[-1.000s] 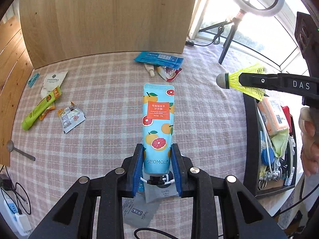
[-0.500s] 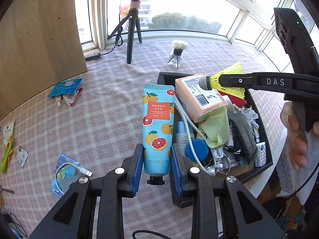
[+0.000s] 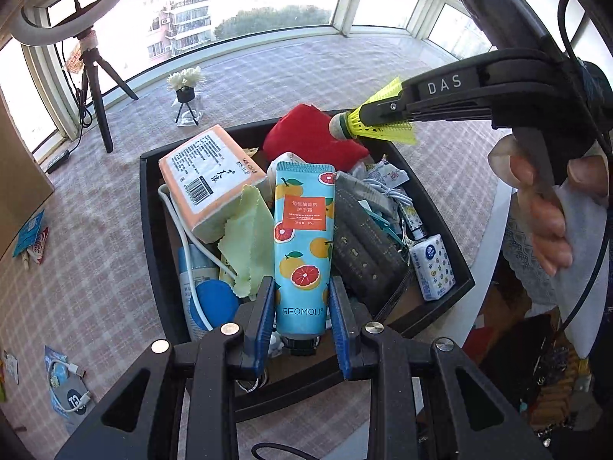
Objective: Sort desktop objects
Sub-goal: 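Carry the tube and shuttlecock into the tray and open both grippers, then move both grippers back over the green tube on the table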
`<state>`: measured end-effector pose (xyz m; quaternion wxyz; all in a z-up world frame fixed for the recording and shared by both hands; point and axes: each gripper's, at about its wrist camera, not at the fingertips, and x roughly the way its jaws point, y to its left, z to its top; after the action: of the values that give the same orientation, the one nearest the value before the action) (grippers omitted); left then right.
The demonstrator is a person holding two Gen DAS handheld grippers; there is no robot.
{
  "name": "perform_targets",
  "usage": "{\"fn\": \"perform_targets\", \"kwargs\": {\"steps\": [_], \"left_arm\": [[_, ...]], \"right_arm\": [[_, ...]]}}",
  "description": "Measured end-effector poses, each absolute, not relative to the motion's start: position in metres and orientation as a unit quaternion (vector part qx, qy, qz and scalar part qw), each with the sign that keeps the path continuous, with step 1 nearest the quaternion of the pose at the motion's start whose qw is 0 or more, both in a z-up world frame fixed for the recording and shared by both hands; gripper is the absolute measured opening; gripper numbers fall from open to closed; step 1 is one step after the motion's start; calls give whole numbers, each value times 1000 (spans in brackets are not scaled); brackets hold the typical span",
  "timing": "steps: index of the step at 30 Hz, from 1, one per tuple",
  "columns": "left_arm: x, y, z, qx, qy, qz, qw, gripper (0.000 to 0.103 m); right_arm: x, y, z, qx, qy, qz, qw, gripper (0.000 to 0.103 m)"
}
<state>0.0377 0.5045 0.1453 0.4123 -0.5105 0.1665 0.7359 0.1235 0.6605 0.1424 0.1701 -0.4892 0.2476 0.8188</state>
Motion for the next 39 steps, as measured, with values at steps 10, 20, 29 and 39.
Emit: {"fn": "perform_targets", "kwargs": {"steps": [10,20,29,39], "left_arm": [[35,545,148,-503,176,736,417,60],[26,527,152,-500,165,754,394,63],[8,474,151,-512,131,770,356,63],[-12,375,143,-524,96,797,286,63]], "right_arm": [[129,678,129,-517,257,798,172,51],[129,671,138,-506,246,808,174,51],[101,633,144,-512,219,818,142,51],[55,558,139,-529,184,825,83,51]]}}
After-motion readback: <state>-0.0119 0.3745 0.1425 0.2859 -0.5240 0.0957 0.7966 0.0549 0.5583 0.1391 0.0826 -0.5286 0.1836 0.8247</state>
